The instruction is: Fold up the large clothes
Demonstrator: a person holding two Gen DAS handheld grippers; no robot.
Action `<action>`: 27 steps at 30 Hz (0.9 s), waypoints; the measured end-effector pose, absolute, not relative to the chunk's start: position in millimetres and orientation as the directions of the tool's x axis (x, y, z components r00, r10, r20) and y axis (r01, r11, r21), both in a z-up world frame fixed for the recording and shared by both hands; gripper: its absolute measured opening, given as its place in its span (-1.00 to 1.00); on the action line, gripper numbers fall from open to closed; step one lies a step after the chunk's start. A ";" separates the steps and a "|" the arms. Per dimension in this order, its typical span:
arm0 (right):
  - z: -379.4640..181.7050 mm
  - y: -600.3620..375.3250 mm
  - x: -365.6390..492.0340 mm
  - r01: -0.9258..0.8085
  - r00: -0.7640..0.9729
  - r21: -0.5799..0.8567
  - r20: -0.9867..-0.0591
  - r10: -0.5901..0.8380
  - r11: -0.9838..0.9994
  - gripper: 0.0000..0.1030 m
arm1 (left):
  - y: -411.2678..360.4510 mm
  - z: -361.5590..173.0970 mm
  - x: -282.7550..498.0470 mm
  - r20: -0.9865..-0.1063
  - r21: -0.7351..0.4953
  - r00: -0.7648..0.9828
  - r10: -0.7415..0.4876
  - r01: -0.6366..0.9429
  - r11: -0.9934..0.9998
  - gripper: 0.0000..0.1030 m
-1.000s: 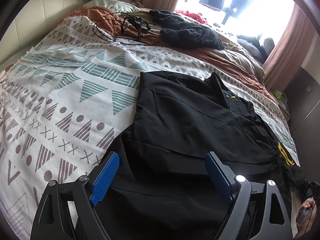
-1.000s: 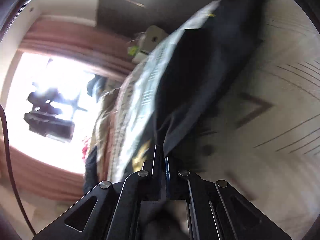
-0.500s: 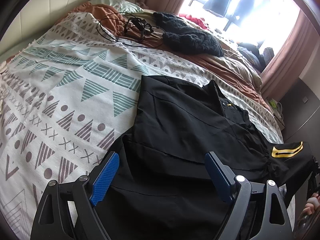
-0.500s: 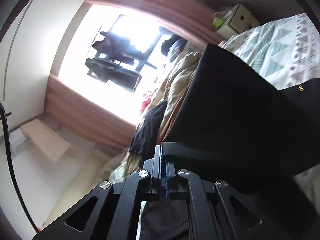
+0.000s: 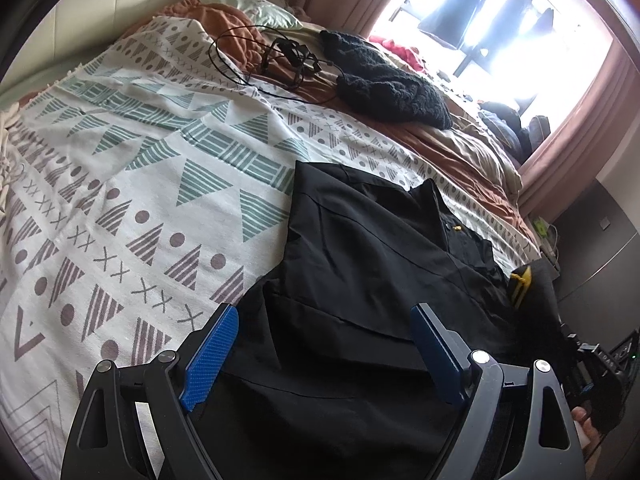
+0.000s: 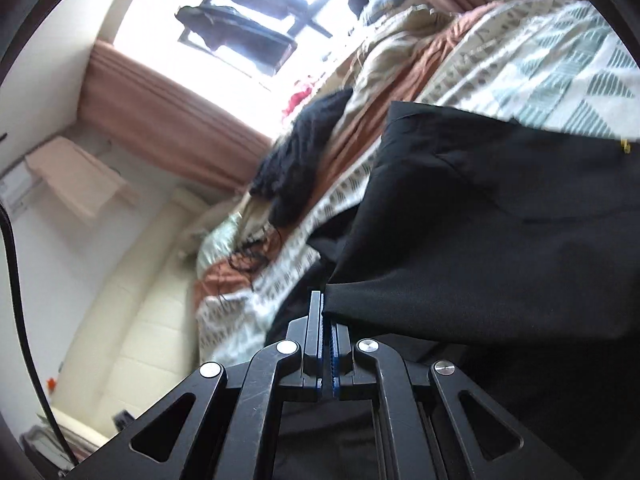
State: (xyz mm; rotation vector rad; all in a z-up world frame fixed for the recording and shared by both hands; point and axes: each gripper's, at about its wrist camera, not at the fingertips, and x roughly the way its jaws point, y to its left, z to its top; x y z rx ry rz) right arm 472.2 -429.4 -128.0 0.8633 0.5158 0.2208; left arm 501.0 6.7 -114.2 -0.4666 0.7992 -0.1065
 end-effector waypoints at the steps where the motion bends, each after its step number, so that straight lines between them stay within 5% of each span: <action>1: -133.4 -426.4 475.1 0.030 0.844 0.762 -0.366 0.392 0.647 -0.92 | 8.0 -114.1 501.0 -0.664 -0.447 0.698 -0.267 -0.085 0.890 0.71; 5: -158.7 -410.6 494.2 0.154 0.740 0.696 -0.552 0.384 0.702 -0.75 | 11.1 -113.8 500.7 -0.660 -0.463 0.698 -0.278 -0.085 0.882 0.71; 7: -176.3 -409.6 498.2 0.197 0.689 0.705 -0.594 0.415 0.681 -0.08 | 11.0 -113.9 501.0 -0.663 -0.456 0.696 -0.275 -0.084 0.886 0.71; 8: -178.4 -402.5 495.7 0.206 0.683 0.711 -0.597 0.421 0.673 -0.04 | 11.0 -114.0 501.1 -0.664 -0.455 0.696 -0.275 -0.084 0.887 0.71; 27: -190.9 -570.7 380.4 0.519 0.812 0.789 -0.576 0.099 0.330 -0.03 | 0.9 -116.4 501.1 -0.678 -0.418 0.688 -0.258 -0.072 0.906 0.71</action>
